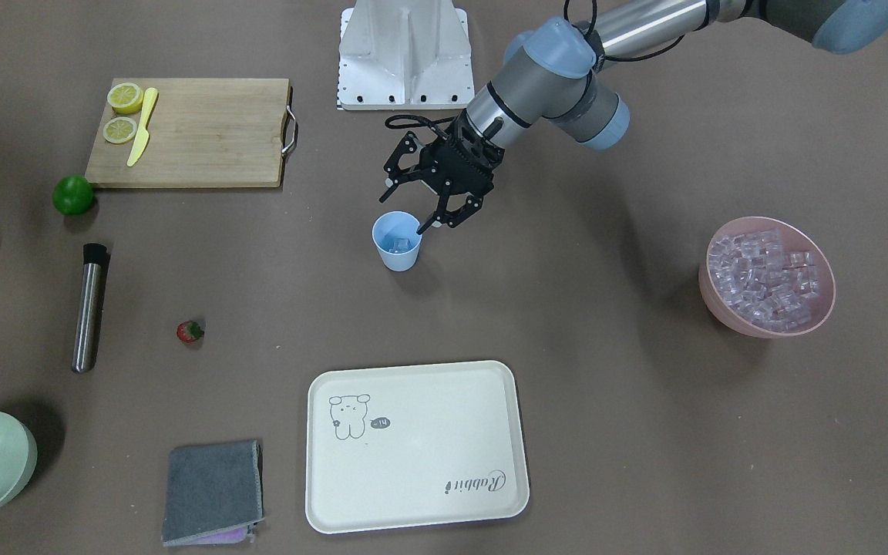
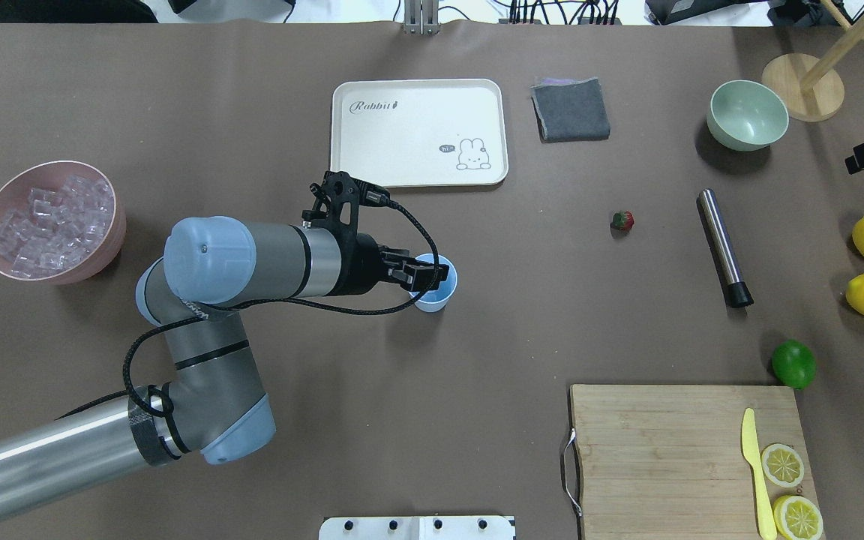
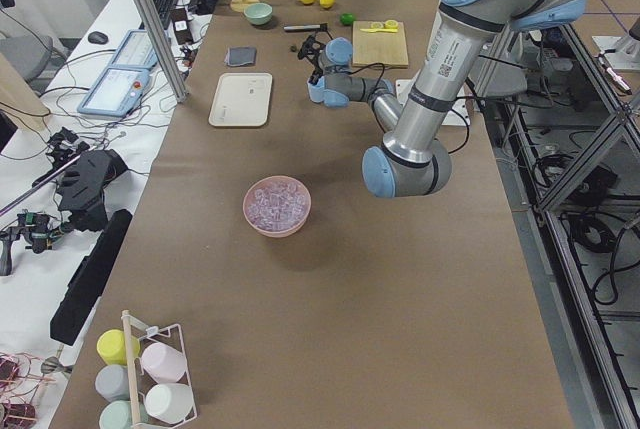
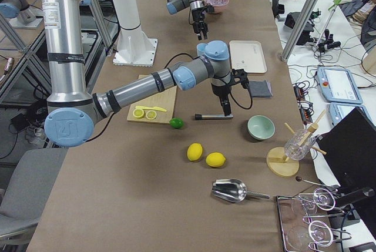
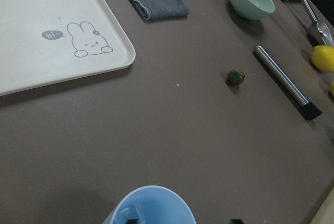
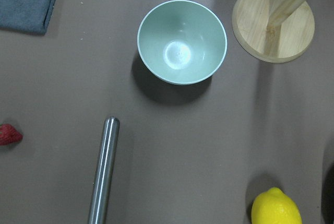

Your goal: Mash ice and strawberries in cup

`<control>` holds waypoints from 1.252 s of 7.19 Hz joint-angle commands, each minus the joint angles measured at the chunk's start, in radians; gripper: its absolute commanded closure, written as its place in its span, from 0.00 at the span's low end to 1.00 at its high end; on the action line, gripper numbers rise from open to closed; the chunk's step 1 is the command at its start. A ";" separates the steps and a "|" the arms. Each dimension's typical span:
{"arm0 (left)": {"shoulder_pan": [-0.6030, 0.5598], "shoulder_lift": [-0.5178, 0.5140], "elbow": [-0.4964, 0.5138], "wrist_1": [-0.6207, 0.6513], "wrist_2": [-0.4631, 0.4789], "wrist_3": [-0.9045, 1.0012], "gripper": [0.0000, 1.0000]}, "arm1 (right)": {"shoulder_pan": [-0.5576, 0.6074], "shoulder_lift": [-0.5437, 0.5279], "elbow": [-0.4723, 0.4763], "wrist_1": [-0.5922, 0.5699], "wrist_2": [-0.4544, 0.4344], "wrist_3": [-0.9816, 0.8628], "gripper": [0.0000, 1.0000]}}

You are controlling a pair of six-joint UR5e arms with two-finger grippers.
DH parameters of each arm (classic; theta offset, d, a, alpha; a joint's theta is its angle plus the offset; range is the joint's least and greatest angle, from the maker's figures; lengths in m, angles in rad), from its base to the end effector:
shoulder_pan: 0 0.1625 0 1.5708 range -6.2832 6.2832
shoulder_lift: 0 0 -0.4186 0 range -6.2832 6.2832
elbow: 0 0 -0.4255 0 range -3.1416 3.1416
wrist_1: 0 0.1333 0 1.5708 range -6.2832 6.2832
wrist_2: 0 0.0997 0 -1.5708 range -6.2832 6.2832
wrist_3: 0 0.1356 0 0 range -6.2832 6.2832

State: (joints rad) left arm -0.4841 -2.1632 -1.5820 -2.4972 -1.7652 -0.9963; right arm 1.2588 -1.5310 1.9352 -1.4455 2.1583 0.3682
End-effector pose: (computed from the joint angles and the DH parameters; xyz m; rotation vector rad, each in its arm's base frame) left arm 0.5883 -0.4304 0.1741 0.6372 1.3963 0.2206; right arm -0.1138 -0.5422 0.4605 0.2931 -0.7117 -0.1021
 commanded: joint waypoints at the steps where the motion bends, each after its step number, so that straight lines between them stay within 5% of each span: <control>1: -0.020 -0.015 -0.004 0.004 0.000 0.005 0.04 | 0.001 0.018 -0.002 -0.003 0.000 -0.006 0.00; 3: -0.109 0.028 -0.013 0.047 -0.011 0.010 0.04 | -0.001 0.020 -0.001 -0.001 0.006 -0.006 0.00; 6: -0.417 0.077 -0.013 0.150 -0.364 0.181 0.04 | -0.021 0.034 -0.002 -0.001 0.011 -0.006 0.00; 9: -0.704 0.239 -0.006 0.210 -0.605 0.560 0.04 | -0.029 0.048 -0.004 -0.003 0.009 0.006 0.00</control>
State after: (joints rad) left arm -1.0691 -1.9899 -1.5948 -2.3062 -2.2708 -0.5846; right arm 1.2321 -1.4843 1.9307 -1.4479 2.1677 0.3688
